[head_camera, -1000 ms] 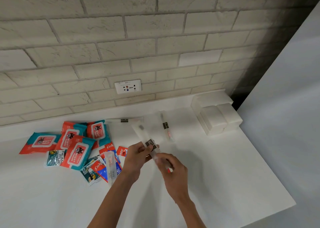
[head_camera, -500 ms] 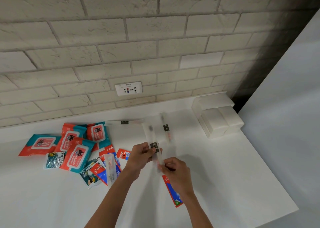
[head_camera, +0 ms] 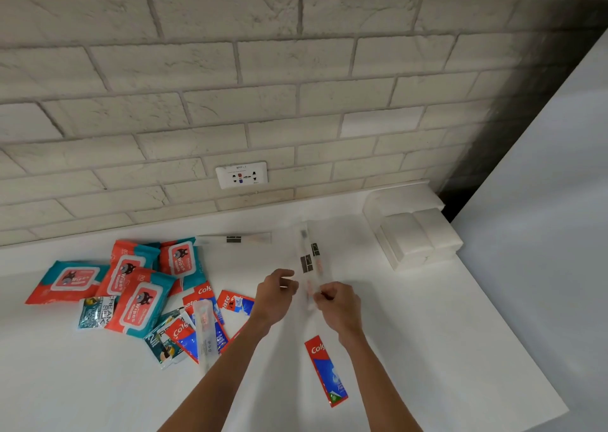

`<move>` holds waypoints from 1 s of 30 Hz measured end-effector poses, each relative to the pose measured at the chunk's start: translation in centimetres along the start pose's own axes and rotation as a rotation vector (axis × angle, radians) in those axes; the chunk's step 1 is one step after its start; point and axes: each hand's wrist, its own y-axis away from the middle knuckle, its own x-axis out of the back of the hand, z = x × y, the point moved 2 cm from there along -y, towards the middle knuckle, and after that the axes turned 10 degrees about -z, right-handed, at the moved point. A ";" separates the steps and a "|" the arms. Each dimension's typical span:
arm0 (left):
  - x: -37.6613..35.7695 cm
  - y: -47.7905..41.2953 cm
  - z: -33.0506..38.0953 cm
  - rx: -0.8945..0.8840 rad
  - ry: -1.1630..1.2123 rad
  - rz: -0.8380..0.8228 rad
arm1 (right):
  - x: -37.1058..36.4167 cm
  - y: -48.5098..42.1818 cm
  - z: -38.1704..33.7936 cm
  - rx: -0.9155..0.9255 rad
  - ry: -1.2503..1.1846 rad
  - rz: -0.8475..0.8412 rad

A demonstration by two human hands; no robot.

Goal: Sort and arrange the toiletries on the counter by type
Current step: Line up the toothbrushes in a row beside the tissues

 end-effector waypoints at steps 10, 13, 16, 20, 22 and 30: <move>-0.9 -2.3 -0.3 -0.115 -0.580 -0.055 | -1.6 -6.3 -1.4 -0.087 0.048 0.016; -1.0 -3.1 0.0 -0.168 -0.674 -0.079 | -1.9 -6.8 -1.6 -0.102 0.047 0.042; -1.2 -4.2 -0.3 -0.196 -0.789 -0.134 | -2.1 -6.7 -2.1 -0.061 0.091 0.062; -1.5 -5.0 -1.2 -0.181 -0.877 -0.217 | -1.8 -5.9 -2.1 0.019 0.157 0.085; -1.6 -5.1 -1.5 -0.192 -0.889 -0.212 | -1.6 -5.7 -1.4 0.030 0.249 0.118; -1.8 -5.8 -2.2 -0.200 -0.904 -0.173 | -0.3 -5.6 1.3 0.143 0.327 0.108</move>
